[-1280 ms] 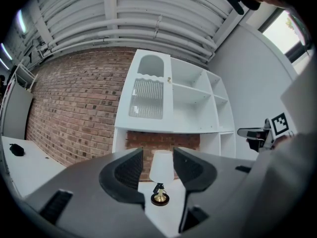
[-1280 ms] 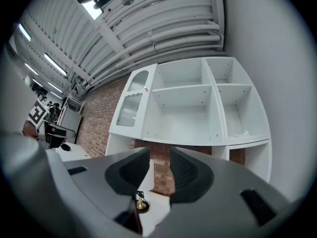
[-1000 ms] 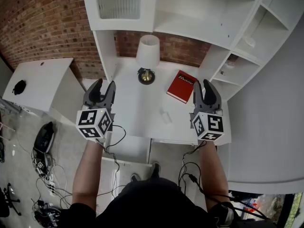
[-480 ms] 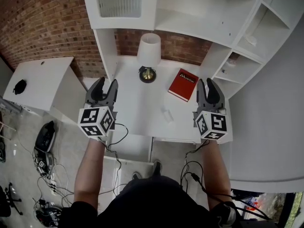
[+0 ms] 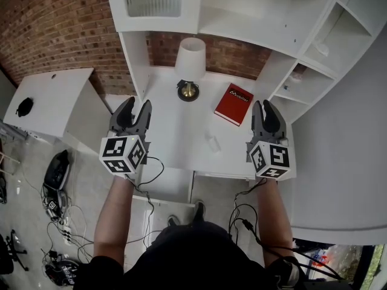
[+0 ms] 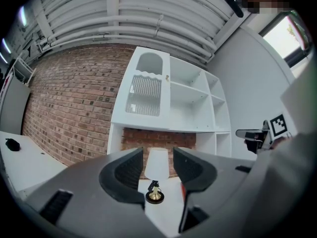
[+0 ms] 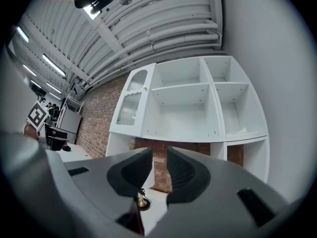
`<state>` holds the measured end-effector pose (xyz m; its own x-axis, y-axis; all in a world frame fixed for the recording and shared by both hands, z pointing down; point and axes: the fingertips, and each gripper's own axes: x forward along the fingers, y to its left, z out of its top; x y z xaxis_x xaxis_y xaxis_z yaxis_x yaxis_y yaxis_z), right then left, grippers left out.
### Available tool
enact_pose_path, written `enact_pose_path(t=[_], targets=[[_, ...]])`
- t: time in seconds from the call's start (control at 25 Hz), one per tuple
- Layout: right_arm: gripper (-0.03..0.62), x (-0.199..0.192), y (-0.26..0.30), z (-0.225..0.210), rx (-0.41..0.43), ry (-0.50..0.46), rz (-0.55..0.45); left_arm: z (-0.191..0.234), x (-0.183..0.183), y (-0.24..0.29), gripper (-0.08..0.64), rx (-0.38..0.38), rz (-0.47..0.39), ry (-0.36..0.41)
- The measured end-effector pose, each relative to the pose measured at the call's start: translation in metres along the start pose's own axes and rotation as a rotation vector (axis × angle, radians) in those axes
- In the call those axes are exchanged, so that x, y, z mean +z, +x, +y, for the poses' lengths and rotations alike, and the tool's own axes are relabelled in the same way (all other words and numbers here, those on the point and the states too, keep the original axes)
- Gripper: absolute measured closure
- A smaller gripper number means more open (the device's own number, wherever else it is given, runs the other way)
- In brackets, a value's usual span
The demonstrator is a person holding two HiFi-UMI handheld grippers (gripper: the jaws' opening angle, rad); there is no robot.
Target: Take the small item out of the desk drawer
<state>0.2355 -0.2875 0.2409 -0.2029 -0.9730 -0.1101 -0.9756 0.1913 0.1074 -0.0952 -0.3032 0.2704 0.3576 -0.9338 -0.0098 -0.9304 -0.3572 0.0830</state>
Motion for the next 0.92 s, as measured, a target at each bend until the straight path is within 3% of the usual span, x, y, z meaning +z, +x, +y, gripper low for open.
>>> enact_pose_path(t=[0.92], targets=[[0.503,-0.040,0.015,-0.030,0.009,0.018,0.048,-0.031,-0.033,0.043,0.370,-0.031,0.056,-0.007]])
